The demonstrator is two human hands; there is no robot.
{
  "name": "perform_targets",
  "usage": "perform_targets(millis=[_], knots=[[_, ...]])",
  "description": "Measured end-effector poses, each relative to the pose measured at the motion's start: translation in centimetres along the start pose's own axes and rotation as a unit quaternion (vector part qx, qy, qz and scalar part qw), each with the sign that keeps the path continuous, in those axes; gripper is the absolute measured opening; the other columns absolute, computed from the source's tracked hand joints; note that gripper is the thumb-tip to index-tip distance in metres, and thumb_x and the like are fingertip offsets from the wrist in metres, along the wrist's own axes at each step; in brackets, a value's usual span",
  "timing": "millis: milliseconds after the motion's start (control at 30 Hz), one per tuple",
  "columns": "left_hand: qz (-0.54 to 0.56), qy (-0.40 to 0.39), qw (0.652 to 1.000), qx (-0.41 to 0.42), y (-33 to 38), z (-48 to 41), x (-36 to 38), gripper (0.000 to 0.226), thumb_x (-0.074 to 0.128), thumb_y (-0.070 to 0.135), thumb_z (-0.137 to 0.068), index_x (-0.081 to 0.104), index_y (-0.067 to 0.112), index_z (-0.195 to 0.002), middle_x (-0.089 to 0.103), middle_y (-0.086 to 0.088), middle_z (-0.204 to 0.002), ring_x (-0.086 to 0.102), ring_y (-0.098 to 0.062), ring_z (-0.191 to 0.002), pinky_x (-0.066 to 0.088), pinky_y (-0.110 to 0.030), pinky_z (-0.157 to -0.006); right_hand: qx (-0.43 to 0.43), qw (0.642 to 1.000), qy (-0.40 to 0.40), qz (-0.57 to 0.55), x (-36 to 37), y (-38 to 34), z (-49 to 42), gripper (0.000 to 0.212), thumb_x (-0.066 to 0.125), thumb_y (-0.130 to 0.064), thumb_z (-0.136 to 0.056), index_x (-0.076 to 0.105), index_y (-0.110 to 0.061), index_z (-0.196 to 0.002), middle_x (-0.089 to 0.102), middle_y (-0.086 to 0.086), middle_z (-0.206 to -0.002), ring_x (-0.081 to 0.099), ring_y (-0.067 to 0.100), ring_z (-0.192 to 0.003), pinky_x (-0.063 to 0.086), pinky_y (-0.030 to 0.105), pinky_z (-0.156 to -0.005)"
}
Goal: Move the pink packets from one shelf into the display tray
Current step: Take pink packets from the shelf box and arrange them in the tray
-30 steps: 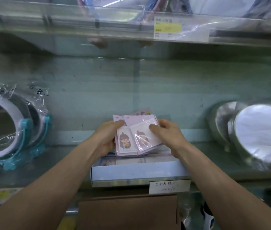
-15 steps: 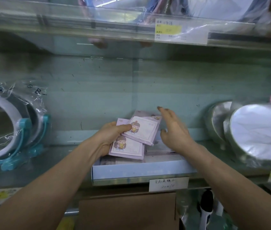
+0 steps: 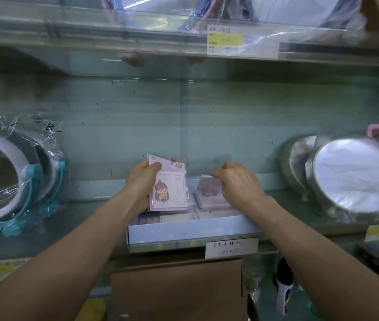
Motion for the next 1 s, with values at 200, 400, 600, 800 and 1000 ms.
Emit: perform_targets(millis=[200,400,600,800,1000], knots=[[0.011,-0.014,1.000,-0.004,0.2,0.4,0.2,0.019,0.043,0.012,-0.099,0.060,0.014,-0.091,0.068,-0.010,-0.085,0.065,-0.025,-0.066,0.057,-0.036,-0.050,-0.008,0.992,-0.114,0.058,2.4,0.2,0.3,0.038,0.046,-0.002,-0.087,0.067,-0.024,-0.111,0.059,0.002,-0.118,0.048,0.026,-0.115,0.039,0.030,-0.082],[0.013,-0.027,0.999,-0.027,0.0,0.4,0.5,0.016,0.042,0.013,-0.100,0.057,0.014,-0.093,0.066,-0.012,-0.090,0.064,-0.026,-0.072,0.054,-0.037,-0.064,0.007,0.994,-0.113,0.011,2.1,0.1,0.5,0.049,0.045,-0.011,-0.089,0.049,-0.025,-0.136,0.044,0.002,-0.141,0.041,0.025,-0.127,0.036,0.036,-0.099],[0.001,-0.105,0.990,-0.096,0.3,1.3,3.7,0.017,0.037,0.008,-0.101,0.054,0.004,-0.097,0.063,-0.016,-0.087,0.064,-0.024,-0.065,0.054,-0.034,-0.059,-0.170,0.980,0.104,-0.014,-2.1,-3.3,0.5,0.071,0.069,-0.003,-0.074,0.047,-0.019,-0.139,0.034,0.015,-0.149,0.043,0.034,-0.130,0.042,0.043,-0.098],[-0.119,-0.150,0.964,-0.187,-1.2,2.1,4.7,0.019,0.047,0.019,-0.099,0.055,0.008,-0.085,0.059,-0.008,-0.076,0.058,-0.015,-0.059,0.053,-0.023,-0.046,-0.138,0.982,0.127,-0.005,-2.0,-2.2,0.4,0.030,0.057,-0.004,-0.068,0.072,-0.009,-0.093,0.068,0.010,-0.094,0.064,0.034,-0.092,0.047,0.036,-0.077],[-0.128,-0.104,0.982,-0.094,0.2,1.2,4.7,0.015,0.052,0.006,-0.094,0.053,0.009,-0.080,0.054,-0.008,-0.074,0.053,-0.012,-0.053,0.053,-0.023,-0.046,-0.096,0.985,0.133,-0.047,-2.3,-1.6,0.6,0.036,0.051,0.001,-0.075,0.070,-0.014,-0.102,0.068,0.005,-0.099,0.063,0.032,-0.087,0.046,0.032,-0.068]])
Point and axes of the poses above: each hand's wrist, its own z-axis away from the middle knuckle, its own x-axis out of the palm, y = z × x, the point moved 8 cm from there along -z, towards the middle knuckle
